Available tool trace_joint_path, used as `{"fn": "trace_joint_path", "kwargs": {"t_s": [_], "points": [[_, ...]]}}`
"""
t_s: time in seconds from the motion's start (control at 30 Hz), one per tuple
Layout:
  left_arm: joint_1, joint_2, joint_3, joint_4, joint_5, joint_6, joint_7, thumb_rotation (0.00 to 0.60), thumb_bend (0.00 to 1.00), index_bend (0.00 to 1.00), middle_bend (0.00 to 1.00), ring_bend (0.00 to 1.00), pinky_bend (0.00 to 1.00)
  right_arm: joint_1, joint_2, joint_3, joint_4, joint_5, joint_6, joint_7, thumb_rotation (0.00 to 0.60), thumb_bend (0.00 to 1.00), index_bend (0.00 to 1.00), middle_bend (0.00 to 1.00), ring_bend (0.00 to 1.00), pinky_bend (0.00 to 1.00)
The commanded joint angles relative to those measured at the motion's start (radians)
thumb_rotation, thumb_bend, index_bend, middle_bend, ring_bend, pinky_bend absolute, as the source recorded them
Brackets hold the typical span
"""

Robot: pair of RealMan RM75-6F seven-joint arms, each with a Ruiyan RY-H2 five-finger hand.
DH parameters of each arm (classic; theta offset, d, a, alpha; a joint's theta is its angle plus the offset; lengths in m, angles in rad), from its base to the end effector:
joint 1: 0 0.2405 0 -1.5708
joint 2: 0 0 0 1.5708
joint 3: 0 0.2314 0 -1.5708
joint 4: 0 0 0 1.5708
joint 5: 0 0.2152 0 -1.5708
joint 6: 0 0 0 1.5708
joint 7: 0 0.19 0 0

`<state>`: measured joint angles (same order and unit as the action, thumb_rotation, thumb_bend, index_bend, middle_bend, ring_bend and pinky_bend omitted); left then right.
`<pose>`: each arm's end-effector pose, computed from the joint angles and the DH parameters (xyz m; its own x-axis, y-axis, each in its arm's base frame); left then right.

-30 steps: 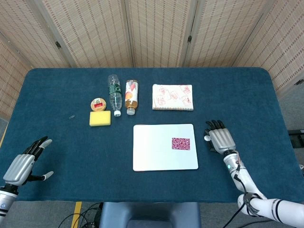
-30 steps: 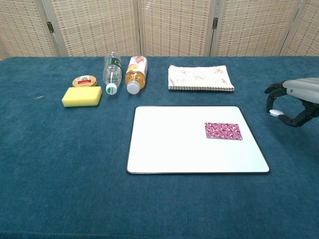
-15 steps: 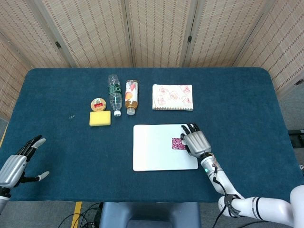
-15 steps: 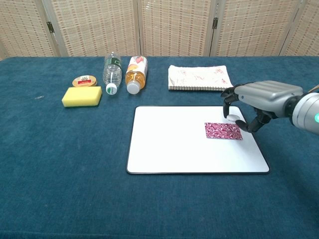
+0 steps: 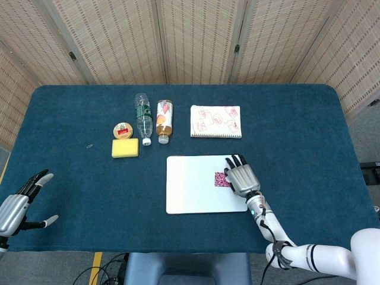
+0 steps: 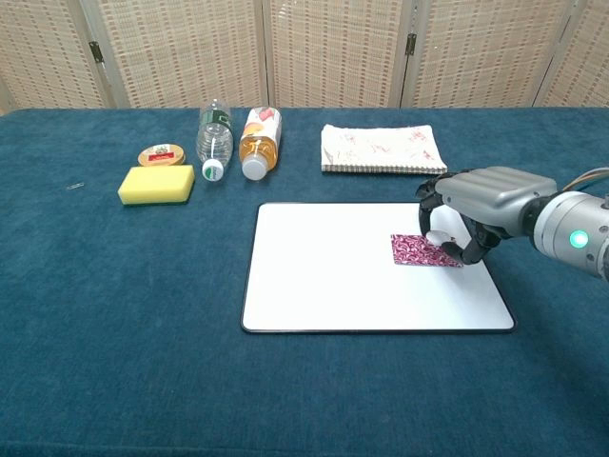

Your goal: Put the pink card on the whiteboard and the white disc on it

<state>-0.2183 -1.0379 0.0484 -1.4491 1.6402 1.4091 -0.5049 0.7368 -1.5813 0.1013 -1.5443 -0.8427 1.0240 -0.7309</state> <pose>-0.2971 0.2451 0.1476 0.1898 0.1814 0.9649 0.9711 -0.1798 -0.1572 -0.1531 -0.3441 -0.0603 0.6325 -0.3251 0.7030 -0.7738 -0.3038 0.5558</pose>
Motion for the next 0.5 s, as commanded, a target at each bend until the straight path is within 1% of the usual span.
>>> {"fn": "trace_joint_path", "kwargs": {"t_s": [0.03,0.07,0.1,0.2,0.27,0.37,0.47,0.5], "points": [[-0.001,-0.001,0.000,-0.001,-0.002,-0.003,0.004,0.600,0.22,0.03,0.00,0.02,0.20,0.005,0.000,0.000,0.013,0.005,-0.023,0.019,0.600,0.32,0.32,0.08,0.00,0.00],[-0.001,-0.001,0.000,-0.001,-0.002,-0.004,0.005,0.600,0.22,0.03,0.00,0.02,0.20,0.006,0.000,0.000,0.017,0.004,-0.029,0.023,0.600,0.29,0.23,0.07,0.00,0.00],[-0.002,-0.001,-0.001,-0.001,-0.003,-0.006,0.005,0.600,0.22,0.03,0.00,0.02,0.20,0.009,0.000,-0.001,0.023,0.001,-0.035,0.028,0.600,0.28,0.17,0.07,0.00,0.00],[-0.004,-0.002,-0.001,0.002,-0.011,-0.015,0.003,0.600,0.22,0.03,0.00,0.02,0.20,0.009,0.007,-0.002,0.021,-0.014,-0.038,0.043,0.600,0.27,0.05,0.05,0.00,0.00],[-0.005,-0.002,-0.003,0.003,-0.017,-0.019,0.000,0.600,0.22,0.03,0.00,0.02,0.20,0.006,0.017,-0.004,0.011,-0.023,-0.034,0.052,0.600,0.26,0.02,0.04,0.00,0.00],[-0.004,-0.002,-0.007,0.004,-0.020,-0.015,-0.007,0.600,0.22,0.03,0.00,0.02,0.20,-0.014,0.050,-0.008,-0.030,-0.057,-0.008,0.083,0.600,0.26,0.01,0.04,0.00,0.00],[-0.002,-0.003,-0.006,0.003,-0.016,-0.010,0.000,0.600,0.22,0.03,0.00,0.02,0.20,-0.060,0.101,-0.024,-0.086,-0.136,0.048,0.151,0.600,0.25,0.01,0.04,0.00,0.00],[-0.001,-0.004,-0.006,0.001,-0.016,-0.008,0.009,0.600,0.22,0.03,0.00,0.02,0.20,-0.086,0.122,-0.034,-0.105,-0.178,0.076,0.193,0.600,0.24,0.01,0.04,0.00,0.00]]}}
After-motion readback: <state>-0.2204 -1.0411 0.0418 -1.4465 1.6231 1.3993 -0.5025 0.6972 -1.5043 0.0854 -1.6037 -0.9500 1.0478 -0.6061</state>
